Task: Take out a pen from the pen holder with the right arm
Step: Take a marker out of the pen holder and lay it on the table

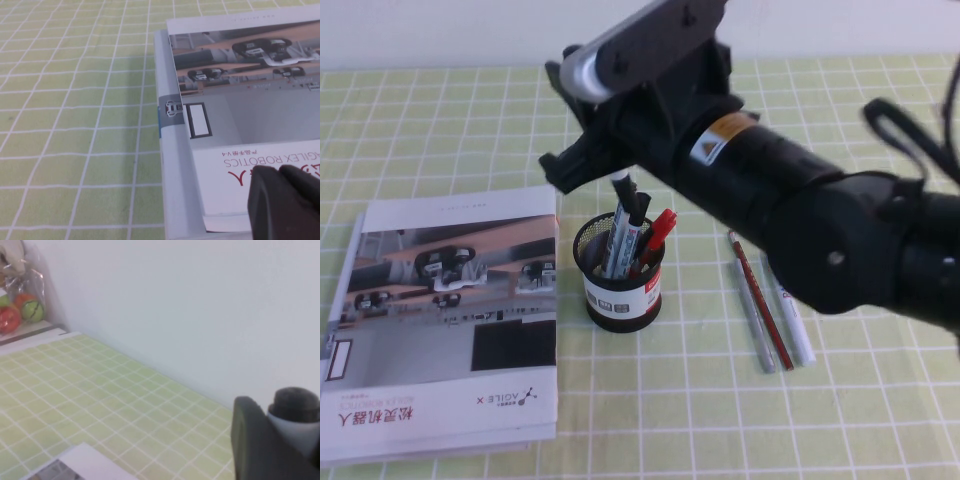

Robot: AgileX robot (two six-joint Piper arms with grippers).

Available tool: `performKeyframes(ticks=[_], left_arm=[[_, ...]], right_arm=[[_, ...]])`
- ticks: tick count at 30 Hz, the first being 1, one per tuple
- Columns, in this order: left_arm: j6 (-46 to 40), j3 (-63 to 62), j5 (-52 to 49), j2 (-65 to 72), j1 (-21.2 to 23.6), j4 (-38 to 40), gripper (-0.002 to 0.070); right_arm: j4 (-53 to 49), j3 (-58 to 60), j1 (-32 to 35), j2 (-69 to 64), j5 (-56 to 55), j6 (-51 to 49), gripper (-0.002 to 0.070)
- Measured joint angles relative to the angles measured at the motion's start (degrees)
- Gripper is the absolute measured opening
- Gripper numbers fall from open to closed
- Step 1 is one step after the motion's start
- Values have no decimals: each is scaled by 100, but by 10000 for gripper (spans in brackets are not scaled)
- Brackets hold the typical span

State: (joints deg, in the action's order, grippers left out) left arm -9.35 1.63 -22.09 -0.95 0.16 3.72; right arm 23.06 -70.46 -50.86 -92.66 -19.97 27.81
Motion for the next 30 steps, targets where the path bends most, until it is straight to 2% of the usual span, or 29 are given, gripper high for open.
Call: performKeyframes(ticks=[6, 11, 14, 21, 25, 30], left_arm=[[0, 0, 0, 0, 0, 0, -6], [0, 0, 0, 0, 0, 0, -6], [0, 0, 0, 0, 0, 0, -6], [0, 0, 0, 0, 0, 0, -6], [0, 0, 0, 0, 0, 0, -6], [0, 0, 0, 0, 0, 0, -6]], right_arm=[[1460, 0, 124, 411, 484, 1628, 106], [1784, 0, 590, 540, 1132, 1932, 106], [1452, 0, 1013, 587, 1598, 1300, 106], [-28, 0, 1890, 608, 3000, -831, 106], [-678, 0, 2064, 608, 3746, -1889, 106], [-899, 0, 2064, 520, 4386, -2781, 106]])
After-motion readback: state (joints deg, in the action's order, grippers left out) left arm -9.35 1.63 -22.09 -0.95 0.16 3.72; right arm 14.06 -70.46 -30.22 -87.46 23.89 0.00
